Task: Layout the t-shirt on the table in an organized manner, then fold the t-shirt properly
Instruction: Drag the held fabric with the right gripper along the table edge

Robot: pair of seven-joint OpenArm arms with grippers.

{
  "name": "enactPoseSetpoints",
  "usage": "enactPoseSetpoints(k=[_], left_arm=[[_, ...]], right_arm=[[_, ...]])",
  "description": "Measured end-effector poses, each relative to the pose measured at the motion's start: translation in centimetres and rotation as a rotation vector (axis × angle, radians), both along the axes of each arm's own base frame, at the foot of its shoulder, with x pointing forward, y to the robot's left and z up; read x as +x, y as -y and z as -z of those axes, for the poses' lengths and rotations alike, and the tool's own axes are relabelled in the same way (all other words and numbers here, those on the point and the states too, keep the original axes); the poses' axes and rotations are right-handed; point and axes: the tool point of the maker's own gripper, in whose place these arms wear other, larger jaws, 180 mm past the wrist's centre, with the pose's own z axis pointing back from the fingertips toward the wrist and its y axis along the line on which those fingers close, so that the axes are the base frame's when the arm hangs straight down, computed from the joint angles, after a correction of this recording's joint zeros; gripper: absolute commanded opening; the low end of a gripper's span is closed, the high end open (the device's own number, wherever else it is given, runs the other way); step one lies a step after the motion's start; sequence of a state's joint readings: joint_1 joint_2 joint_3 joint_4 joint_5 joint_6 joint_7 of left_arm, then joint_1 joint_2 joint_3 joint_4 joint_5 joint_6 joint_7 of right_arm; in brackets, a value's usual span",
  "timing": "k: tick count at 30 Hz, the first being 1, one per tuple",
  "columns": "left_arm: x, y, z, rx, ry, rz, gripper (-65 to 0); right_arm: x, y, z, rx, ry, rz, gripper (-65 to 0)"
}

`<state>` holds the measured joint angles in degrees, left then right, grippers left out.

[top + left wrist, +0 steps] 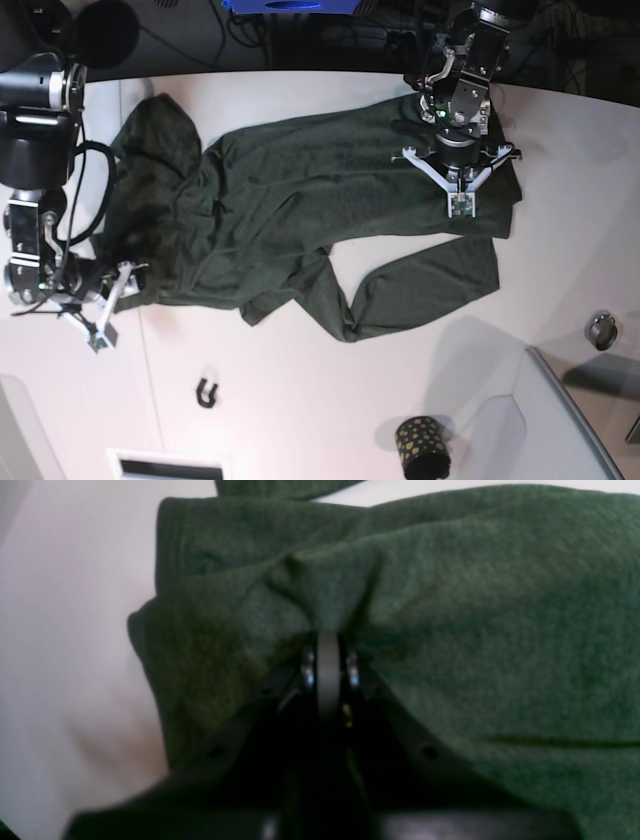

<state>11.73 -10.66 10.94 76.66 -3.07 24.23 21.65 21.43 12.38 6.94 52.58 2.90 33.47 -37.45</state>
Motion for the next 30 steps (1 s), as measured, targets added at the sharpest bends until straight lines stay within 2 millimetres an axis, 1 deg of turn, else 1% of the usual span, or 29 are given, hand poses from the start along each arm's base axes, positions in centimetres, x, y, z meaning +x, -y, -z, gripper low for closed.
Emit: enactPoseSetpoints(k=[4,9,10,11,12,15,16,23,25,30], left_arm=[[-0.5,-0.1,0.1,0.011,-0.001,0.005,-65.0],[-0.6,-0.2,0.1,0.017,-0.002,0.01,-65.0],[-0.7,-0.2,0.2,0.018,-0.002,0.01,-65.0],[-0.7,-0.2,0.2,0.018,-0.002,0.01,-65.0],[-0.7,-0.2,0.2,0.018,-0.002,0.01,-65.0],[-0.7,-0.2,0.2,0.018,-0.002,0.01,-65.0],[-0.7,-0.2,0.2,0.018,-0.003,0.01,-65.0],[-0.7,-0.2,0.2,0.018,-0.002,0.01,-65.0],[-0.7,-0.2,0.2,0.018,-0.003,0.01,-65.0],[-0.7,-0.2,0.2,0.019,-0.002,0.01,-65.0]], right_arm=[[-1.0,0.1,1.4,0.011,-0.046,0.009,-26.1],[-1.2,0.5,1.6,0.005,-0.051,0.012,-26.6],[-1.2,0.6,1.5,0.003,-0.051,0.013,-28.8],[-1.2,0.7,1.5,0.002,-0.05,0.013,-32.6],[-1.2,0.7,1.5,0.0,-0.051,0.014,-37.7],[-1.3,1.1,1.5,-0.004,-0.051,0.017,-58.1],[-1.3,1.2,1.5,-0.006,-0.052,0.018,-61.4],[-1.4,1.3,1.5,-0.008,-0.052,0.019,-64.5],[-1.6,1.3,1.5,-0.012,-0.048,0.016,-64.5],[-2.0,1.3,0.6,-0.038,-0.004,-0.006,-64.8]])
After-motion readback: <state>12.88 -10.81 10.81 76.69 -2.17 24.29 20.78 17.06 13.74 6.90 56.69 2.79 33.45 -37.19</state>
